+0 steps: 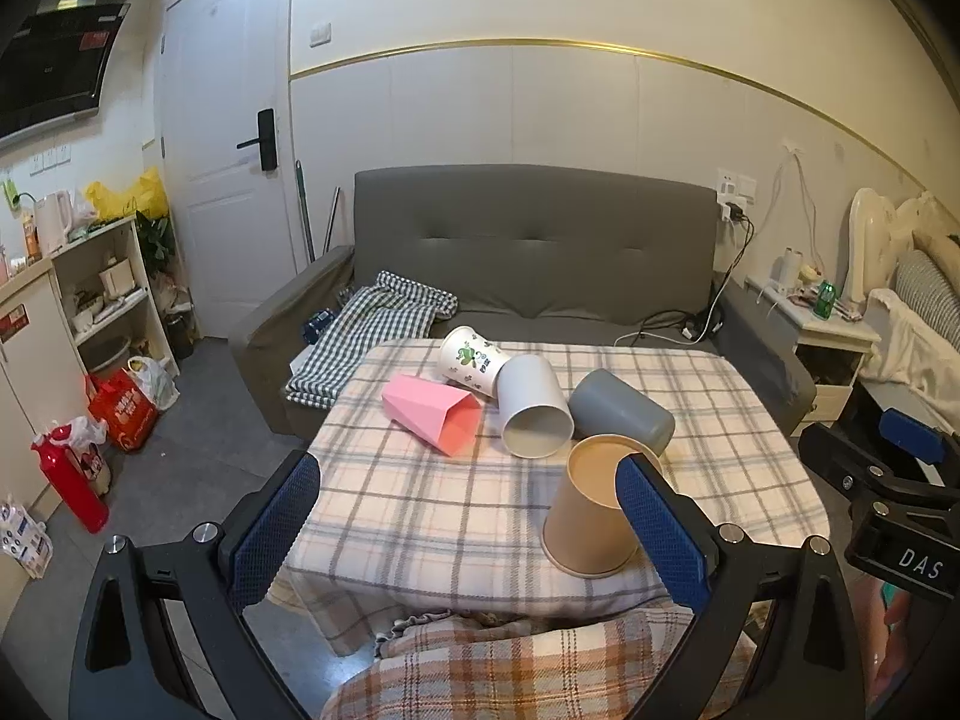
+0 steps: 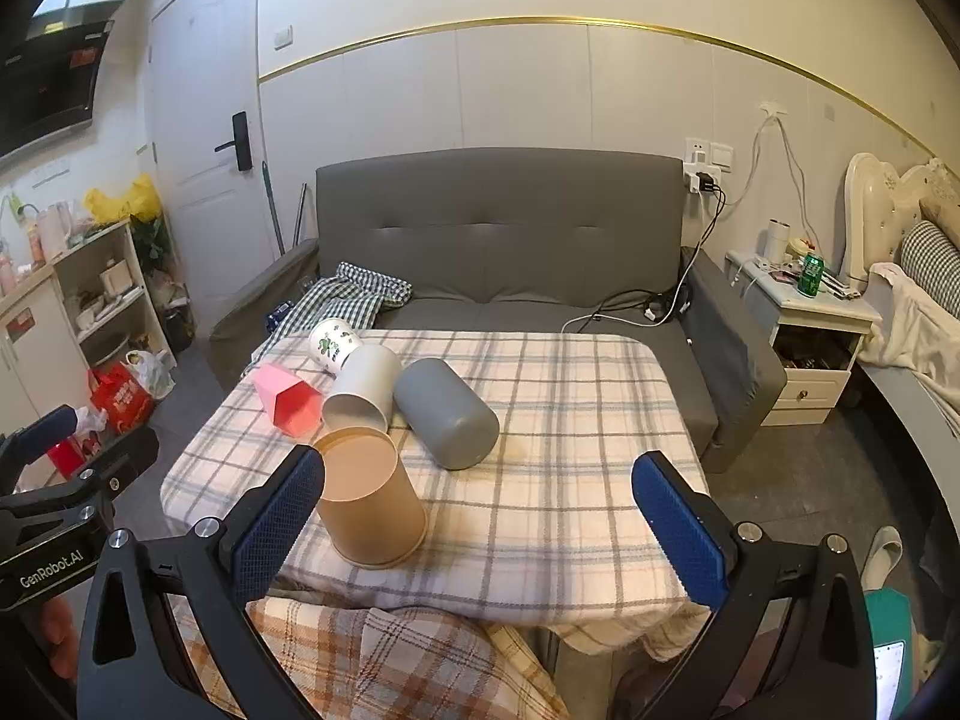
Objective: Flip cup upside down
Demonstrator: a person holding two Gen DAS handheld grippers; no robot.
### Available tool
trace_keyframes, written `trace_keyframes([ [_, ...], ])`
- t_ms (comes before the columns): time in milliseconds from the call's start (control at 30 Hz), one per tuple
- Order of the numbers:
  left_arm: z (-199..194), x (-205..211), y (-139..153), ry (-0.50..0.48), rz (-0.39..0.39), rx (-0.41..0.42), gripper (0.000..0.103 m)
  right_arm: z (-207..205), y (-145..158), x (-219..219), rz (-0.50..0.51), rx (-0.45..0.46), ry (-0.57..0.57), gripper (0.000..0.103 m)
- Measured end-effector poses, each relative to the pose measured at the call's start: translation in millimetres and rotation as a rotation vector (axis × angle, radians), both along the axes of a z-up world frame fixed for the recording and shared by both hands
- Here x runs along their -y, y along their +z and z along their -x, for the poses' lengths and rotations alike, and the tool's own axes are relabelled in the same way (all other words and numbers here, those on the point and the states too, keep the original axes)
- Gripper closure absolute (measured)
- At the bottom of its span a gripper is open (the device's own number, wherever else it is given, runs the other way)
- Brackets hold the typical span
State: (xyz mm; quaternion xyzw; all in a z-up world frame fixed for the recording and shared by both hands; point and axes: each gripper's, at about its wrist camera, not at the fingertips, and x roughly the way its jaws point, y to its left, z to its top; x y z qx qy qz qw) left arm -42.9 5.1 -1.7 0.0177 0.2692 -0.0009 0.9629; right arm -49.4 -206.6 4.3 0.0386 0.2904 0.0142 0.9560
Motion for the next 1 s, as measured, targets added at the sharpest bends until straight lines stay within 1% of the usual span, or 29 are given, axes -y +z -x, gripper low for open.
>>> trace_keyframes([
  [1000,0.8,-0.9,-2.9,-0.002,-0.001,-0.007,0.001,1.4,-4.8,-1.1,-0.002,-0.004,0.000,0.000],
])
